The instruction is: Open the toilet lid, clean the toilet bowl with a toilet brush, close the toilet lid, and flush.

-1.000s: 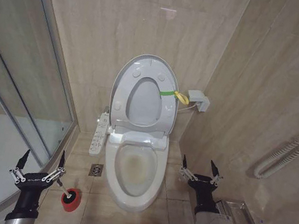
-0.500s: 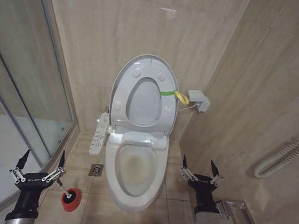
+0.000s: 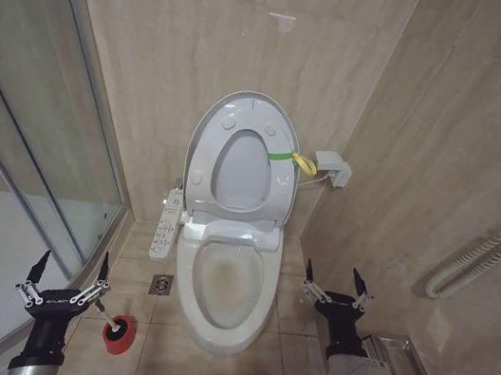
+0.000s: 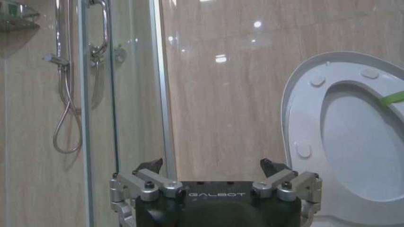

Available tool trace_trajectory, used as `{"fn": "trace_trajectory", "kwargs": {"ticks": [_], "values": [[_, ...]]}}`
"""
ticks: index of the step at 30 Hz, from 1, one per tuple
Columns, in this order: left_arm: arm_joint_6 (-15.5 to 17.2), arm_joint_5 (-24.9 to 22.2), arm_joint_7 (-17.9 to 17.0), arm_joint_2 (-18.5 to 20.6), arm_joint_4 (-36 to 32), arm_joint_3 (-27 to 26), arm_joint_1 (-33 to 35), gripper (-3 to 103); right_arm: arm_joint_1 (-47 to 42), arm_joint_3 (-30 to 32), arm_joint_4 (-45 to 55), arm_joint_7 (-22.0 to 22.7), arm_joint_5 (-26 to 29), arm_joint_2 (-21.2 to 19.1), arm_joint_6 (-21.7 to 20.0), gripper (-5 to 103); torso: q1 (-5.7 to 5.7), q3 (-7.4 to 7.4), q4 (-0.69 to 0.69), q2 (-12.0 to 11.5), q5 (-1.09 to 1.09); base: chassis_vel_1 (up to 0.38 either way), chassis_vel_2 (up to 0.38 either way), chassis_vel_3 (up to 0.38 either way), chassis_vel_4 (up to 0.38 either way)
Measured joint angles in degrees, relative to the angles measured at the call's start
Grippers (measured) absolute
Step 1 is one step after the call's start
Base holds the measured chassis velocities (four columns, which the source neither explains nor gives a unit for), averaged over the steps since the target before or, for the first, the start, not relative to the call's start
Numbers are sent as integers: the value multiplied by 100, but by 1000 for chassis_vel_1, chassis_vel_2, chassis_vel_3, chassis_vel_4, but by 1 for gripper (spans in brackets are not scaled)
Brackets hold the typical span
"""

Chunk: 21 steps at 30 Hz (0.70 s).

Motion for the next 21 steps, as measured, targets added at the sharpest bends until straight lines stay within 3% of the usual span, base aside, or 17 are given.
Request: {"fn": "trace_trajectory", "kwargs": {"ticks": [7, 21], "values": [[0, 0, 0, 0, 0, 0, 0, 100, 0, 31, -12, -38, 16, -10, -8, 100, 0, 0, 0, 0, -1, 0, 0, 0, 0], [0, 0, 0, 0, -1, 0, 0, 100, 25, 1708, -842, -2227, 1690, -566, -824, 100, 0, 0, -1, 0, 1, 0, 0, 0, 0]]}}
